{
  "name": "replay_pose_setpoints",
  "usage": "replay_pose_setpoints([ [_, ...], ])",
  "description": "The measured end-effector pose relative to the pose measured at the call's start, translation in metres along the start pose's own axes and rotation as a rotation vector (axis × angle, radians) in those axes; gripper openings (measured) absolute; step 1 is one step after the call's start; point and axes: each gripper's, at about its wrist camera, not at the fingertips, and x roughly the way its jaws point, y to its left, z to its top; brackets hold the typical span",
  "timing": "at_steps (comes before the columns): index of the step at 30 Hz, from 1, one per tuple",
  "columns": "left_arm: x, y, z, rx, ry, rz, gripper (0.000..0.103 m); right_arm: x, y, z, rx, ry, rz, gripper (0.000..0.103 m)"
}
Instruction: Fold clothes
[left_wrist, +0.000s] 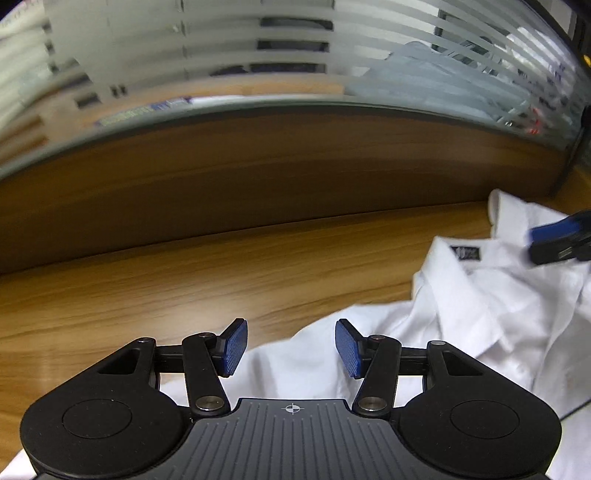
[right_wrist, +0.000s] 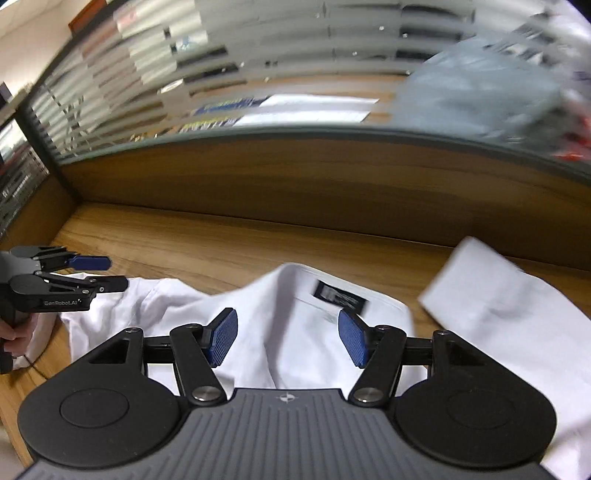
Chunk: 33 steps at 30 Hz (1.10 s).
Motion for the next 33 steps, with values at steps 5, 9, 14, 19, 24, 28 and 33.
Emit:
replay_pose_setpoints([
  [5,0.033,0.007,0.014,-0.023,0.082,-0.133,0.057,0.063,-0.007,0.017,0.063,0.09,0.047,0.066],
  [9,0.056,0.008,0.018,-0.058,0.137,-0.18,0.058,0.097,-0.019,0.021,0.147,0.146,0.064,0.066],
  [14,0.076,0.012,0.014,-0.137,0.188,-0.236,0.058,0.119,-0.034,0.021,0.262,0.201,0.151,0.049],
  [19,0.074,0.016,0.01,-0.217,0.195,-0.282,0.061,0.099,-0.028,0.01,0.235,0.153,0.183,0.012],
  [24,0.065,0.017,0.006,-0.295,0.172,-0.333,0.061,0.043,-0.019,-0.006,0.184,0.01,0.2,0.011],
  [28,0.055,0.012,0.007,-0.286,0.119,-0.315,0.02,0.003,-0.011,-0.021,0.138,-0.073,0.2,0.011],
  [33,0.034,0.005,0.012,-0.265,0.023,-0.193,0.013,-0.016,-0.008,-0.027,0.089,-0.125,0.133,0.009],
])
